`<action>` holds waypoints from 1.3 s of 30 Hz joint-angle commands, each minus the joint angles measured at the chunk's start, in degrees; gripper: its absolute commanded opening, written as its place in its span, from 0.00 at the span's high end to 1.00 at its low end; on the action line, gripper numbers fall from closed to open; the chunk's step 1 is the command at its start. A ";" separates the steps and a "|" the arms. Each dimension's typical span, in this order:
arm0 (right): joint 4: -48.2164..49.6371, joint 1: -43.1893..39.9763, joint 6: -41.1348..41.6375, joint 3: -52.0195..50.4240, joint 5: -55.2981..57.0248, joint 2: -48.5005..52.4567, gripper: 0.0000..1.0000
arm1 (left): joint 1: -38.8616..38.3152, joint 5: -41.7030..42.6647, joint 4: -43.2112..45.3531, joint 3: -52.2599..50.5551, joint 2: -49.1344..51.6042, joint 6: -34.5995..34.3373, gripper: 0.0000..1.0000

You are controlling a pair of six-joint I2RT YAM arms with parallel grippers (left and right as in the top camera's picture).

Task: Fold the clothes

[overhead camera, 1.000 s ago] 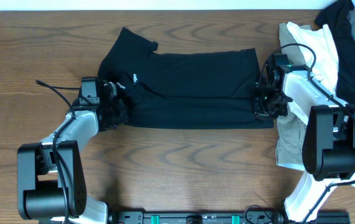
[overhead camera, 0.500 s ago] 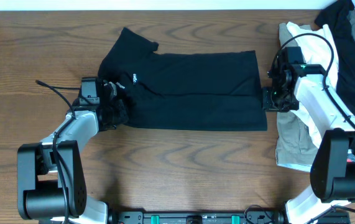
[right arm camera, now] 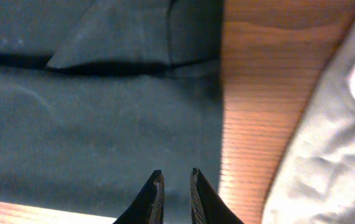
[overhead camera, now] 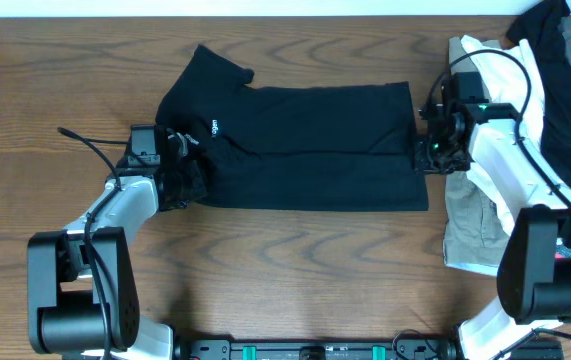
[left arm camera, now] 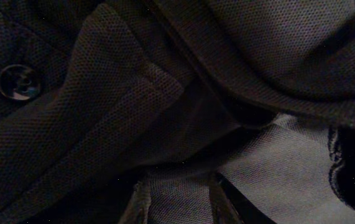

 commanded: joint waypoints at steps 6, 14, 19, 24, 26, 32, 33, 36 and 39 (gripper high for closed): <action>0.66 0.63 -1.25 -0.81 -1.18 9.73 0.87 | 0.57 -6.88 -5.62 -4.33 4.20 0.31 0.63; -4.76 0.57 -0.72 -0.81 0.79 13.14 0.89 | 0.57 -6.88 -11.06 -4.33 4.20 0.28 0.60; -11.43 0.28 -0.33 -0.83 1.88 13.14 0.90 | 0.57 -6.91 -16.41 -4.33 4.20 0.31 0.60; -15.52 0.24 1.25 -0.94 3.21 13.14 0.90 | 0.57 -6.88 -18.97 -4.33 4.20 0.28 0.60; -16.37 0.24 2.49 -0.94 4.57 13.14 0.90 | 0.57 -6.88 -19.87 -4.33 4.17 0.28 0.61; -16.92 0.24 3.10 -0.94 4.59 12.79 0.95 | 0.57 -6.86 -22.10 -4.31 3.08 0.33 0.61; -16.68 0.24 3.10 -0.94 4.59 12.37 0.95 | 0.57 -6.86 -22.10 -4.26 2.38 0.33 0.61; -15.72 0.24 3.08 -0.92 4.63 9.42 0.94 | 0.57 -6.82 -22.10 -4.04 -2.14 0.31 0.60; -14.29 0.24 3.08 -0.92 4.61 5.03 0.92 | 0.57 -6.38 -21.92 -3.80 -8.96 0.28 0.60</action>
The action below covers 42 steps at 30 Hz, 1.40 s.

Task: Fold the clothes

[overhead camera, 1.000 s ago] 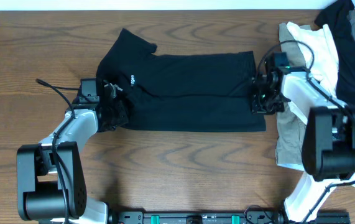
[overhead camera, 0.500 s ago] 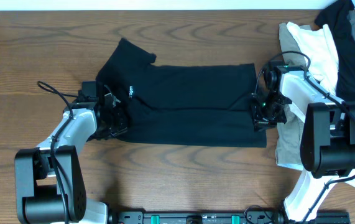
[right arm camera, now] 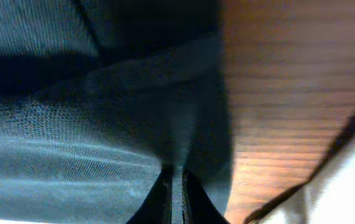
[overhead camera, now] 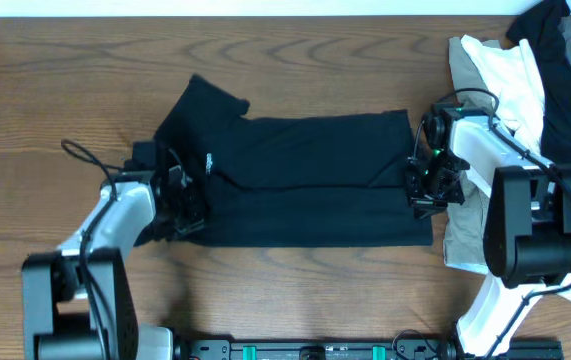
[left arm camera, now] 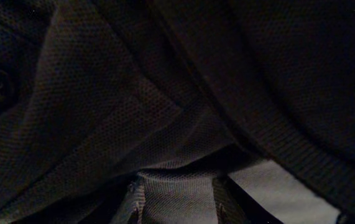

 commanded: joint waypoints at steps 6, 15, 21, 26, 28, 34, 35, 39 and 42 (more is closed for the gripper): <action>3.30 0.02 0.90 -0.33 2.36 -10.97 0.89 | 0.46 -3.78 0.66 -2.36 -15.04 -0.37 0.60; 3.30 0.09 0.90 -0.37 2.36 -11.06 0.89 | 0.39 1.46 1.42 -2.60 -15.02 -0.57 0.64; 3.37 0.13 0.92 -0.37 1.86 -11.06 0.88 | 0.42 9.16 3.21 -2.60 -12.63 -0.57 0.60; 3.45 0.13 0.92 -0.37 1.88 -11.06 0.88 | 0.42 9.60 5.11 -2.60 -11.65 -0.59 0.59; 3.48 0.13 0.92 -0.37 1.88 -11.06 0.88 | 0.42 9.60 5.57 -2.60 -11.34 -0.59 0.59; 3.67 0.13 0.92 -0.37 1.86 -11.06 0.88 | 0.42 14.58 6.91 -2.60 -10.60 -0.57 0.60; 3.67 0.13 0.92 -0.37 1.86 -11.06 0.88 | 0.42 15.19 7.34 -2.60 -10.60 -0.57 0.60; 3.78 0.13 0.92 -0.37 1.88 -11.04 0.87 | 0.42 15.19 9.01 -2.60 -10.60 -0.90 0.60; 3.74 0.13 0.90 -0.37 1.90 -11.04 0.87 | 0.42 15.43 9.07 -2.60 -10.60 -1.44 0.60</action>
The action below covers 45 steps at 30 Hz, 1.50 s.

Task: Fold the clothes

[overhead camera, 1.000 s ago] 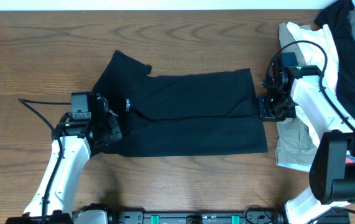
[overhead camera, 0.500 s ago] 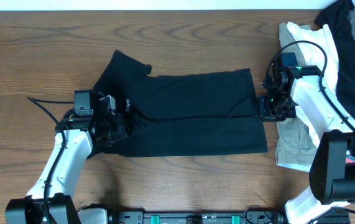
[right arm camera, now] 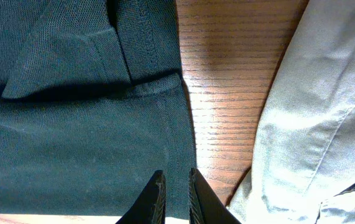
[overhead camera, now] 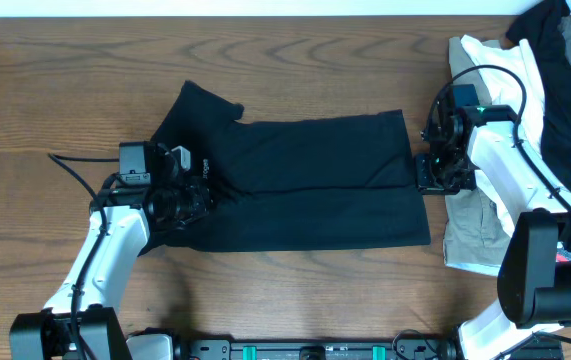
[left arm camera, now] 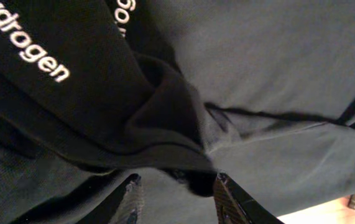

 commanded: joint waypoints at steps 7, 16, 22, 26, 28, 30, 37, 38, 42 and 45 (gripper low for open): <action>0.50 0.15 0.70 -0.11 0.07 0.07 0.86 | 0.39 4.96 0.50 0.04 0.39 -0.72 0.60; 0.33 0.15 0.70 -0.11 0.04 0.07 0.87 | 0.39 2.25 0.37 0.04 1.36 -0.74 0.87; 0.20 0.15 0.70 -0.11 0.07 0.07 0.87 | 0.39 3.93 8.00 0.04 2.05 -3.63 0.94; 0.07 0.15 0.70 -0.11 0.04 0.07 0.87 | 0.11 7.15 24.65 0.07 2.05 -9.86 0.94; 0.07 0.15 0.70 -0.11 0.04 0.07 0.87 | -0.87 7.10 34.95 0.07 2.16 -12.76 0.94; -0.11 0.15 0.70 -0.11 -0.07 0.07 0.87 | -2.23 7.13 40.85 0.07 2.23 -14.10 0.75; -0.68 0.15 0.66 -0.11 -0.02 0.07 0.87 | -6.60 7.08 31.63 0.07 2.23 -7.78 0.37; -0.66 0.15 0.63 -0.11 -0.02 0.07 0.87 | -6.60 6.64 29.83 0.07 2.23 -6.49 0.36; -0.63 0.15 0.46 -0.11 -0.02 0.07 0.87 | -6.51 1.51 22.53 0.07 2.21 -3.54 0.40; -0.63 0.15 0.46 -0.11 -0.02 0.07 0.87 | -6.51 -7.26 14.36 0.07 2.21 -2.82 0.42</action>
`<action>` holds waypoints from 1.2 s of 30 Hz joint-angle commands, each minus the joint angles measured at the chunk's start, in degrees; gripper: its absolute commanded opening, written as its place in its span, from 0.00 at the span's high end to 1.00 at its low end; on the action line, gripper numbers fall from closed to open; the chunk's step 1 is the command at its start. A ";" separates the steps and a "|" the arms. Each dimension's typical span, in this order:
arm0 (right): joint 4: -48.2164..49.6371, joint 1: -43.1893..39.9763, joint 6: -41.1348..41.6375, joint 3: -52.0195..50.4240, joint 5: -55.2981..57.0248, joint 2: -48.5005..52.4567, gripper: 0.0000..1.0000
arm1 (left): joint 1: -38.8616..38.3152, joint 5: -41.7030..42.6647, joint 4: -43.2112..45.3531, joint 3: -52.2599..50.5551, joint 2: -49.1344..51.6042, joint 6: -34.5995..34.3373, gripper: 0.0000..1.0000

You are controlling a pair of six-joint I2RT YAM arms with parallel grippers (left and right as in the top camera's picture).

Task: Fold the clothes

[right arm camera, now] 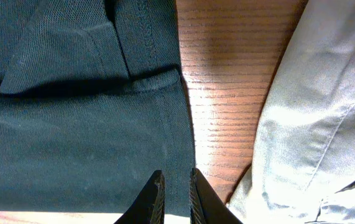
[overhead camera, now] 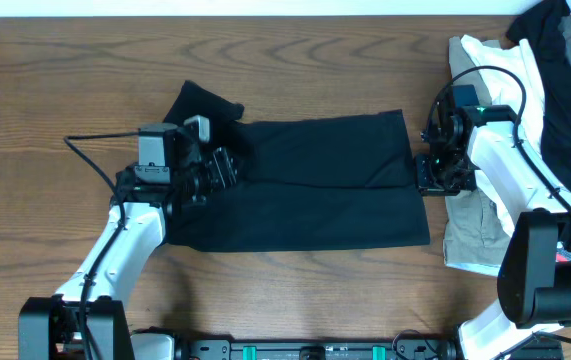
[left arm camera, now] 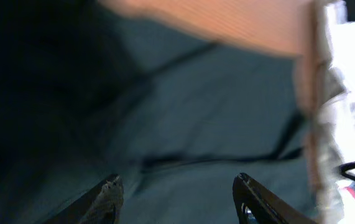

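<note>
A black polo shirt (overhead camera: 315,185) lies folded lengthwise across the middle of the table, with its collar and sleeve end bunched at the upper left. My left gripper (overhead camera: 222,168) hovers over that left part. In the blurred left wrist view its gripper (left arm camera: 177,182) is open wide with only dark shirt (left arm camera: 196,124) beneath. My right gripper (overhead camera: 427,177) is at the shirt's right edge. In the right wrist view its gripper (right arm camera: 175,180) has jaws a little apart above the hem (right arm camera: 165,112), holding nothing.
A pale beige and white garment (overhead camera: 485,215) lies just right of the right gripper, seen also as the beige cloth (right arm camera: 308,124). Dark clothes (overhead camera: 565,70) are piled at the back right. Bare wooden table (overhead camera: 315,290) runs along the front.
My left gripper had a bunch of black fabric between its jaws at the shirt's left end. Now it is open wide, farther up and right over the shirt. The right arm has not moved.
First both grippers were at the shirt's ends, left buried in the collar fabric, right slightly apart over the hem. Then both were shut on cloth with the shirt lower on the table. Then the right had let go; now the left has too.
</note>
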 commanded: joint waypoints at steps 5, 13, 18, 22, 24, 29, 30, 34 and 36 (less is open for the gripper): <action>0.22 0.15 0.00 -0.04 0.07 0.07 0.87 | 0.07 -20.04 -14.91 0.17 0.22 3.08 0.47; 0.81 0.15 0.02 -0.04 0.11 0.07 0.86 | 0.07 -22.56 -16.61 -0.04 1.05 3.10 0.47; 0.87 0.15 -0.02 -0.04 0.13 0.07 0.84 | 0.07 -23.06 -17.40 -0.79 5.25 3.06 0.48; 1.92 0.15 -1.07 -0.07 -0.11 0.07 0.84 | 0.07 -22.67 -17.94 -0.76 6.91 3.10 0.53; 2.45 0.15 -1.07 -0.04 -0.13 0.07 0.84 | 0.07 -20.57 -17.94 0.24 5.27 4.17 0.53; 5.33 0.15 -1.05 0.02 -0.59 0.04 0.76 | 0.09 -19.37 -16.98 5.70 -2.23 9.14 0.33; 5.73 0.15 -1.05 0.02 -1.66 0.04 0.70 | 0.17 -19.34 -16.61 7.04 -3.13 10.62 0.23; 6.25 0.15 -1.05 0.02 -5.86 0.04 0.58 | 2.36 -19.10 -17.86 15.98 -1.97 13.00 0.18; 5.99 0.15 -1.05 0.02 -6.10 0.04 0.57 | 4.39 -17.46 -18.53 21.38 1.03 13.00 0.18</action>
